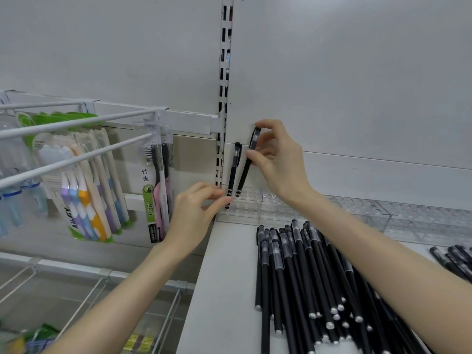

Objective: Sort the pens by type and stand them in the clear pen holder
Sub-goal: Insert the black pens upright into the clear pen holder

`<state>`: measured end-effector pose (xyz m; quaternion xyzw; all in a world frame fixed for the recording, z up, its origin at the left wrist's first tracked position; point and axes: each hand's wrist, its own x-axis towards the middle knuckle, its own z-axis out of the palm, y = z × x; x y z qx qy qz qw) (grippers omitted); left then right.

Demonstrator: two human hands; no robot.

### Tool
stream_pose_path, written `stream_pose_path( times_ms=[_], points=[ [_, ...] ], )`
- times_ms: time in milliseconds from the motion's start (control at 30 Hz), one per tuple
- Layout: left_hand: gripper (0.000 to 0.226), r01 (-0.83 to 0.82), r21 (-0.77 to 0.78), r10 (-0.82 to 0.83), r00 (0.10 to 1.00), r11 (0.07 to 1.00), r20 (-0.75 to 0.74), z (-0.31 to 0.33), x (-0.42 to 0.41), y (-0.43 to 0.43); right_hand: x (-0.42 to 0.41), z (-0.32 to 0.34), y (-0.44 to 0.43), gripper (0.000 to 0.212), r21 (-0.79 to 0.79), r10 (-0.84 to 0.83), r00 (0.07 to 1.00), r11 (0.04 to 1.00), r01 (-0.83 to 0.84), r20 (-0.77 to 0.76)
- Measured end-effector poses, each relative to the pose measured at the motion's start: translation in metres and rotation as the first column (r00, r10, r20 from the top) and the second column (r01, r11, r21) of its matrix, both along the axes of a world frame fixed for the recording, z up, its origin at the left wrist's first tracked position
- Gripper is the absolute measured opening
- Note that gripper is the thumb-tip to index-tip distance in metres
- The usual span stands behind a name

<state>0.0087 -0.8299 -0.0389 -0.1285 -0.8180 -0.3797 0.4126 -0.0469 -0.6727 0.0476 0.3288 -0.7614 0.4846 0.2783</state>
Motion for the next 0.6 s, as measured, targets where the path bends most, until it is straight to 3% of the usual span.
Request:
stream_pose_path(
  times_ms=[267,600],
  points=[
    [0.015,-0.021,0.008,0.021,1.0,1.0,-0.008,0.0,-0.001,0.001,0.001,0.002,-0.002,0.019,0.18,-0.01,0.999,0.984,0.002,0.044],
    [0.018,-0.053,-0.027,0.055,0.995,0.998,0.086,0.009,0.001,0.004,0.015,0.003,0.006,0.033,0.324,-0.082,0.997,0.943,0.075,0.007]
  ],
)
